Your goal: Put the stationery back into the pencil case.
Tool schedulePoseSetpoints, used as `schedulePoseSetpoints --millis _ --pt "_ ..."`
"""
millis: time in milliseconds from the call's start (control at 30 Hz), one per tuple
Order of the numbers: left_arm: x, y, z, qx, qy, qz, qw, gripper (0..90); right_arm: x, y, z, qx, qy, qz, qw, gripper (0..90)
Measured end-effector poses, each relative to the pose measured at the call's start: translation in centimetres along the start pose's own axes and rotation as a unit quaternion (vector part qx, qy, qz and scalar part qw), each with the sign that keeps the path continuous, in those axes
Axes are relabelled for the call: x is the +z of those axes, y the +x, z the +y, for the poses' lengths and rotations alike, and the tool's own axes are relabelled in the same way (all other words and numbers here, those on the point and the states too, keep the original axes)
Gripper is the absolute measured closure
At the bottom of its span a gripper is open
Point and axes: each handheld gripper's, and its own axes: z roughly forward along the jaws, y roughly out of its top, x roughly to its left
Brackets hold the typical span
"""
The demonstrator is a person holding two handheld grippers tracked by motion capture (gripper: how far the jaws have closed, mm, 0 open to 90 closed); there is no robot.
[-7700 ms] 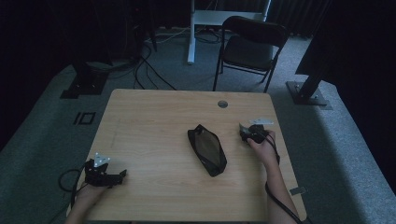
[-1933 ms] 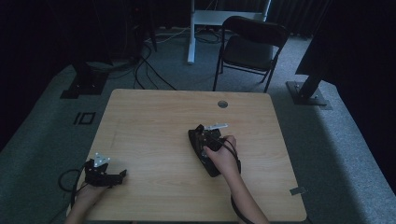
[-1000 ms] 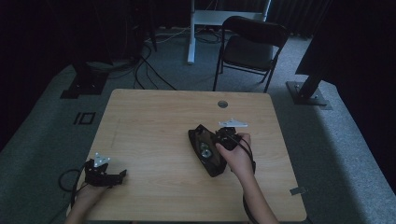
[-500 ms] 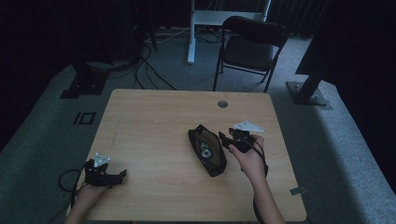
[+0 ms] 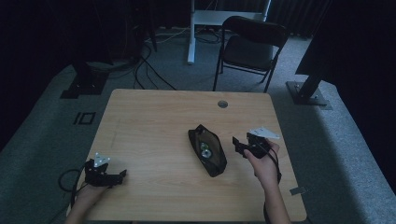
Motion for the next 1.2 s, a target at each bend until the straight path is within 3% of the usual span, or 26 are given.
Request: schedulePoseSetpoints --millis 67,167,400,633,767,900,1033,1200 --pt "0.0 0.0 0.0 0.000 -0.001 0.000 1.0000 0.4 0.0 -0.6 -0.4 -0.007 0.008 -0.002 0.9999 29.6" --pt "0.0 0.0 0.0 0.000 -0.001 0.000 1.0000 0.5 0.0 -1.4 -1.2 0.008 0.021 -0.012 0.9997 23.8" --pt "0.0 0.0 0.0 0.000 -0.001 0.000 1.0000 0.4 0.1 -2.7 -2.8 -0.021 0.030 -0.019 0.9992 14.9" --pt "0.0 0.0 0.0 0.001 0.000 0.000 1.0000 0.4 -0.1 -4.1 -4.7 0.003 0.033 -0.015 0.9993 13.3" --pt "0.0 0.0 0.0 0.001 0.000 0.000 1.0000 0.4 -0.1 -4.4 -5.8 -0.015 0.054 -0.016 0.9983 12.2" --pt "0.0 0.0 0.0 0.001 0.000 0.000 1.0000 0.4 -0.2 -4.7 -6.7 -0.016 0.062 -0.014 0.9978 12.2" --pt "0.0 0.0 0.0 0.001 0.000 0.000 1.0000 0.4 -0.5 -5.1 -7.8 -0.040 0.084 -0.023 0.9954 10.8" --pt "0.0 0.0 0.0 0.001 0.000 0.000 1.0000 0.4 -0.6 -5.6 -9.1 -0.022 0.098 -0.003 0.9950 9.9"
